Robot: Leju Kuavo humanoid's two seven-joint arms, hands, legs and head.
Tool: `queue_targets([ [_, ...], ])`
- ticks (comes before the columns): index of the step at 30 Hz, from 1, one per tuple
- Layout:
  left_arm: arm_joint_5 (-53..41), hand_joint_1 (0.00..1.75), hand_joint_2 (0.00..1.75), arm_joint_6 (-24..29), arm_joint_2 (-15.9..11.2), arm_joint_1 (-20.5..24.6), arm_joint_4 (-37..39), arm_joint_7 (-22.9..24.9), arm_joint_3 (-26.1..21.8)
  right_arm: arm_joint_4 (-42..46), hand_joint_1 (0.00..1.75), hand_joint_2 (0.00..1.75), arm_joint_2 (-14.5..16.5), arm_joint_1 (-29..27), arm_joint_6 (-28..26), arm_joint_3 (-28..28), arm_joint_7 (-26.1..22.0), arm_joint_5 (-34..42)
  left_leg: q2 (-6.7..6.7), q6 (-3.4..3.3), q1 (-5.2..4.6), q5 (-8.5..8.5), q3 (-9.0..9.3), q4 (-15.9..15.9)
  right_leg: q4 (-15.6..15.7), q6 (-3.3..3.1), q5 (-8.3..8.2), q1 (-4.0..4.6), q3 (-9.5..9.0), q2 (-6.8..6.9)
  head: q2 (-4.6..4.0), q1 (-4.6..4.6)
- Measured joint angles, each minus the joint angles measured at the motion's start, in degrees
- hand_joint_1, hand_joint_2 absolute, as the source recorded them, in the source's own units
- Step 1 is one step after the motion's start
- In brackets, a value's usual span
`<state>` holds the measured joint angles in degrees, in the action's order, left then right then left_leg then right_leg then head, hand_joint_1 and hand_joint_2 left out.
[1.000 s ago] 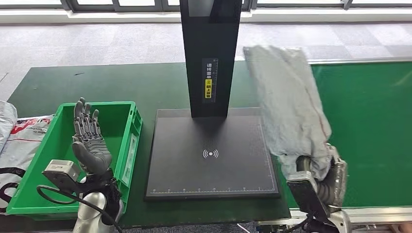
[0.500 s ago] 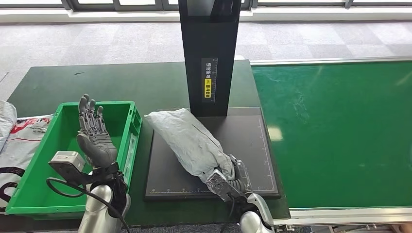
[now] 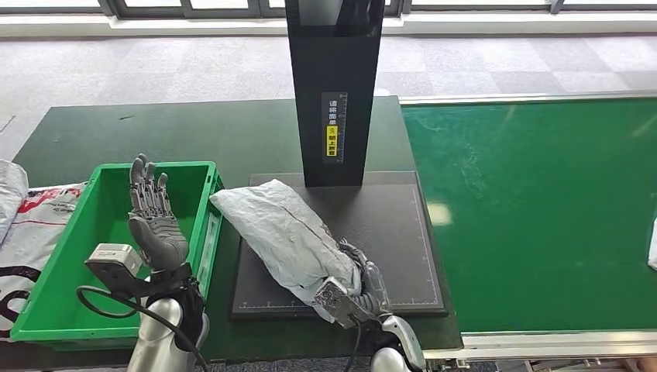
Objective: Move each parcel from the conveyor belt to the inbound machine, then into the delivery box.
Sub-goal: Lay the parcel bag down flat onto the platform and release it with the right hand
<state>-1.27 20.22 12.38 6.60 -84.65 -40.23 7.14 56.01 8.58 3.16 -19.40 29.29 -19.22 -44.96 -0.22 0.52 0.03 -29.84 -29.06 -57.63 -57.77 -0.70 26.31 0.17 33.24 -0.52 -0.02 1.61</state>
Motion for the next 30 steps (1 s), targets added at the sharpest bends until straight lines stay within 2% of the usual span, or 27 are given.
queue_targets([
  [3, -0.99, 0.0, 0.0, 3.21, -0.04, -0.05, 0.71, 0.0, 0.03, 8.58, 0.0, 1.75, -2.46, -4.44, -5.39, 0.67, 5.53, -3.56, -0.01, 0.0, -0.02, -0.01, -0.11, 0.0, 0.0, 0.01, 0.01, -0.01, 0.08, 0.01, 0.0, -0.01],
  [7, -1.25, 0.0, 0.0, 8.54, 0.08, 0.25, 1.26, -0.01, 0.03, 17.34, 0.0, 1.75, -4.97, -8.32, -8.13, 1.56, 7.99, -5.38, 0.13, -0.01, -0.04, -0.03, -0.13, 0.0, 0.0, 0.01, 0.01, -0.04, 0.14, -0.11, 0.0, -0.01],
  [14, -0.86, 0.0, 0.0, 9.77, 0.46, 0.66, 1.91, 0.0, 0.03, 23.95, 0.0, 1.75, -6.87, -11.04, -9.37, 2.54, 9.28, -6.36, 0.12, 0.0, -0.05, -0.02, -0.1, 0.0, 0.0, 0.01, 0.0, -0.04, 0.16, -0.11, 0.0, 0.0],
  [18, 0.5, 0.0, 0.0, 12.95, 0.96, 1.83, 4.13, 0.02, 0.41, 29.02, 0.0, 1.75, -7.5, -13.22, -14.12, 2.62, 14.22, -12.14, 0.09, 0.0, -0.04, -0.01, -0.11, 0.0, 0.0, 0.0, -0.01, -0.04, 0.15, -0.08, 0.0, -0.01],
  [21, 1.1, 0.0, 0.0, 13.3, 0.97, 2.21, 5.61, 0.02, 1.5, 33.41, 0.0, 1.75, -8.3, -14.8, -16.42, 2.62, 17.3, -16.89, 0.12, 0.0, -0.04, -0.02, -0.12, 0.0, 0.0, 0.0, -0.01, -0.04, 0.16, -0.1, 0.0, -0.01],
  [24, -0.34, 0.0, 0.0, 12.84, 0.61, 2.25, 6.44, 0.02, 2.93, 36.34, 0.0, 1.75, -8.94, -15.74, -18.93, 2.61, 19.07, -21.39, 0.12, 0.0, -0.05, -0.02, -0.13, 0.0, 0.0, 0.0, -0.01, -0.04, 0.16, -0.1, 0.0, -0.01],
  [26, -4.34, 0.0, 0.0, 13.4, 0.16, 2.3, 6.86, 0.12, 4.31, 38.1, 0.0, 1.75, -9.15, -16.25, -20.13, 2.54, 18.43, -22.8, 0.12, 0.0, -0.06, -0.02, -0.13, 0.0, 0.0, 0.0, -0.01, -0.04, 0.17, -0.1, 0.0, -0.01],
  [28, -10.89, 0.0, 0.87, 13.17, -0.32, 2.68, 7.79, 1.17, 6.26, 40.54, 0.0, 1.75, -8.82, -17.2, -20.47, 1.91, 12.52, -20.96, 0.07, -0.01, -0.11, -0.01, -0.12, 0.0, 0.0, 0.01, 0.0, -0.04, 0.18, -0.06, 0.0, -0.01],
  [30, -19.3, 0.0, 1.75, 10.45, -1.07, 3.52, 9.25, 3.41, 8.91, 44.01, 0.0, 1.75, -7.06, -18.95, -20.56, -0.09, 0.84, -17.49, -0.02, -0.01, -0.13, 0.0, -0.15, -0.01, 0.0, 0.02, 0.01, -0.04, 0.18, 0.0, 0.0, -0.01],
])
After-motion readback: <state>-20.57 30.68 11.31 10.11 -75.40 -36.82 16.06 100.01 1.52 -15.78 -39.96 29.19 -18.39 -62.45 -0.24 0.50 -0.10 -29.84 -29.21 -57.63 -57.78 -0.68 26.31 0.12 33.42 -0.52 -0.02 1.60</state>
